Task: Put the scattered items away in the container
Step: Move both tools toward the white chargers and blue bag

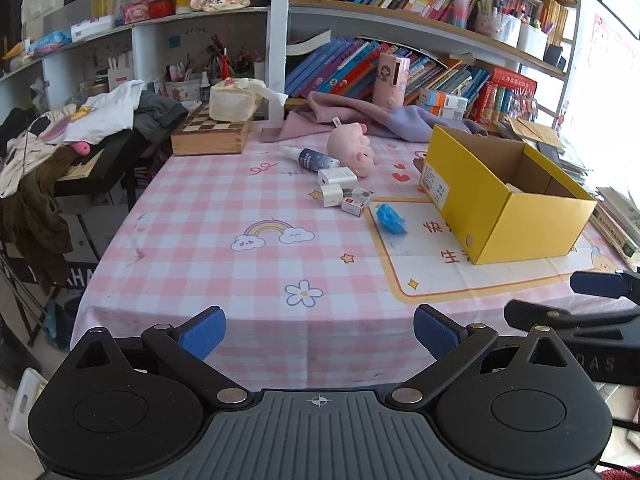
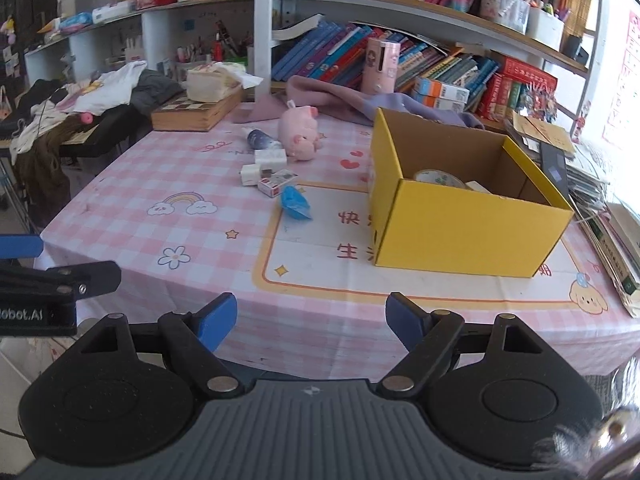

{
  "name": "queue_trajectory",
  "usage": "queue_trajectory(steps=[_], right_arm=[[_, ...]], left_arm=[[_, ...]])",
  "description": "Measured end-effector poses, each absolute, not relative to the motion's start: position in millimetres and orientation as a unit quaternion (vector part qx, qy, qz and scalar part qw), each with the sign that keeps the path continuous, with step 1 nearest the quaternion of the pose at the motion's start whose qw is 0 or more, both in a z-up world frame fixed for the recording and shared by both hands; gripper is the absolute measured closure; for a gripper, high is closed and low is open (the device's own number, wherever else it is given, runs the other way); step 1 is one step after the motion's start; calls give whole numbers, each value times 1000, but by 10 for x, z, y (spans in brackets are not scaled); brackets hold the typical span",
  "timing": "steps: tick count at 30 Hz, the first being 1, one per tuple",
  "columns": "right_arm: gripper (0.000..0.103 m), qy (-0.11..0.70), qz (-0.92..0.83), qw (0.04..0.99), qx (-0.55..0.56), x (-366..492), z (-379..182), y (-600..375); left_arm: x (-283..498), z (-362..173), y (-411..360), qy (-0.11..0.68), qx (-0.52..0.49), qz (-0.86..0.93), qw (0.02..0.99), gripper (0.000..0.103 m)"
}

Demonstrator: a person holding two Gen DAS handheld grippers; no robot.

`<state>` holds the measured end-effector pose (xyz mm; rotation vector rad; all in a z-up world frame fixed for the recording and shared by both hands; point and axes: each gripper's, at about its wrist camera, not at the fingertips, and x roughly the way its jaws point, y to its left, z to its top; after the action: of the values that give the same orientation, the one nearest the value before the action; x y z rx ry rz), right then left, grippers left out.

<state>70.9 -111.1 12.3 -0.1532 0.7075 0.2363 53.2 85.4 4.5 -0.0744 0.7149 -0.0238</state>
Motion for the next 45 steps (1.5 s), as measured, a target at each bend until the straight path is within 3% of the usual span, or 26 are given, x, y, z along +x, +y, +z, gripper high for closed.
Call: queue_trajectory(steps=[18, 43, 45], right_arm=[[24, 342, 151, 922, -97, 1326, -52, -828], [33, 387, 180, 896, -120, 2726, -517, -400], [35, 388, 173, 897, -123, 2790, -549, -408]], left_arm=[[999, -4, 994, 346, -32, 6, 938, 2], [2654, -231, 880, 380, 11, -16, 925, 2], [2757, -274, 841, 387, 11, -25, 922, 7]])
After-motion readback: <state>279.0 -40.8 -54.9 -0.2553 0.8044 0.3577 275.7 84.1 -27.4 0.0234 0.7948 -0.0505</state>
